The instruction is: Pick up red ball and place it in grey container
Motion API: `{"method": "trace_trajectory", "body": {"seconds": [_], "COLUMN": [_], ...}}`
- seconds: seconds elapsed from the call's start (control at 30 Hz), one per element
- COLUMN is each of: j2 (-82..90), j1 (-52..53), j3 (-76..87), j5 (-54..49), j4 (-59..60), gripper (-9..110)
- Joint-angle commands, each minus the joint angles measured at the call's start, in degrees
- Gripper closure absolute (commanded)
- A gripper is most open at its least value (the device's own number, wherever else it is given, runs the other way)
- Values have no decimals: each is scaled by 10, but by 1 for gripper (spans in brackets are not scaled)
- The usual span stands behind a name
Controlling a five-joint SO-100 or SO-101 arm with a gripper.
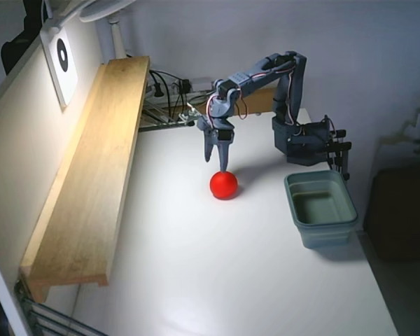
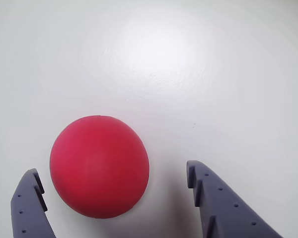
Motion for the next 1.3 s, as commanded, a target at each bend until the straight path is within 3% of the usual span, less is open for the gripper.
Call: {"method": "trace_trajectory", "body": {"seconds": [0.0, 0.87, 1.23, 1.27], "j2": [15, -42, -49, -49], "j1": [4, 4, 4, 4], "j3": [18, 165, 174, 174], "j5": [1, 1, 1, 1], "j4": [-24, -229, -245, -245], "gripper": [63, 63, 63, 78]}}
